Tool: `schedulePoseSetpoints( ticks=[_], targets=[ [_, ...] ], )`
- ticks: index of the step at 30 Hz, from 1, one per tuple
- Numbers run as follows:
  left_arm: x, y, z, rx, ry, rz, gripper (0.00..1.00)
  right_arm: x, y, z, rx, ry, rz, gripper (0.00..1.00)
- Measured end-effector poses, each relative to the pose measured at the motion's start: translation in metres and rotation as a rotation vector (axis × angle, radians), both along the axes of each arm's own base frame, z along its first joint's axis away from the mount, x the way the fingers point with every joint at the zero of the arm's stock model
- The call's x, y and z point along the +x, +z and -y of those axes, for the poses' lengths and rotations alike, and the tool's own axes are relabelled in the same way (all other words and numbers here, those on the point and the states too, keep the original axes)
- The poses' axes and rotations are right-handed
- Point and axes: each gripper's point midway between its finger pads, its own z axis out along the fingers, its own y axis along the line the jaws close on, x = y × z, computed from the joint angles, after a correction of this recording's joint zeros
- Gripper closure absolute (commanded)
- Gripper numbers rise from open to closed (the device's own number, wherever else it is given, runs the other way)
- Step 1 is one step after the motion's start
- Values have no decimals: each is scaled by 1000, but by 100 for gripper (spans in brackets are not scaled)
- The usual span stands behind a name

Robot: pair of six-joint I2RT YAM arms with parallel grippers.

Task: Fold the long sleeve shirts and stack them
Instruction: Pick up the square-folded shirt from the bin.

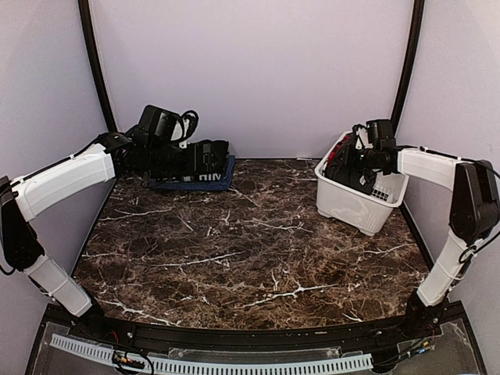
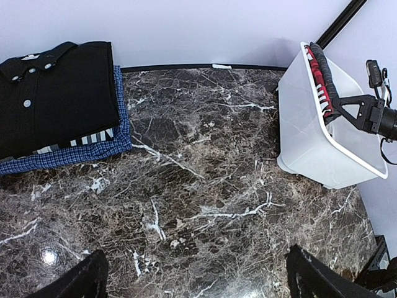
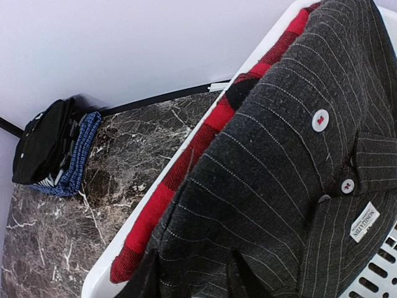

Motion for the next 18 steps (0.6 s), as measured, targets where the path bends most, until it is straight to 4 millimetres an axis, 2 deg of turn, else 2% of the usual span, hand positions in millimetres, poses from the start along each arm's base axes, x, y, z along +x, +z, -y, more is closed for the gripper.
schedulePoseSetpoints(
  ticks=[4,6,14,18],
  targets=[
    [0,0,1,-2,-3,-1,1,0,-1,-3,10,18,-4,94],
    [0,0,1,-2,-4,-2,1,0,0,-5,21,23,-6,99],
    [-1,-1,1,-2,-6,-5,1,2,20,-8,22,40,8,100],
    [-1,-1,1,-2,-6,-5,1,1,48,-7,21,45,47,100]
  ],
)
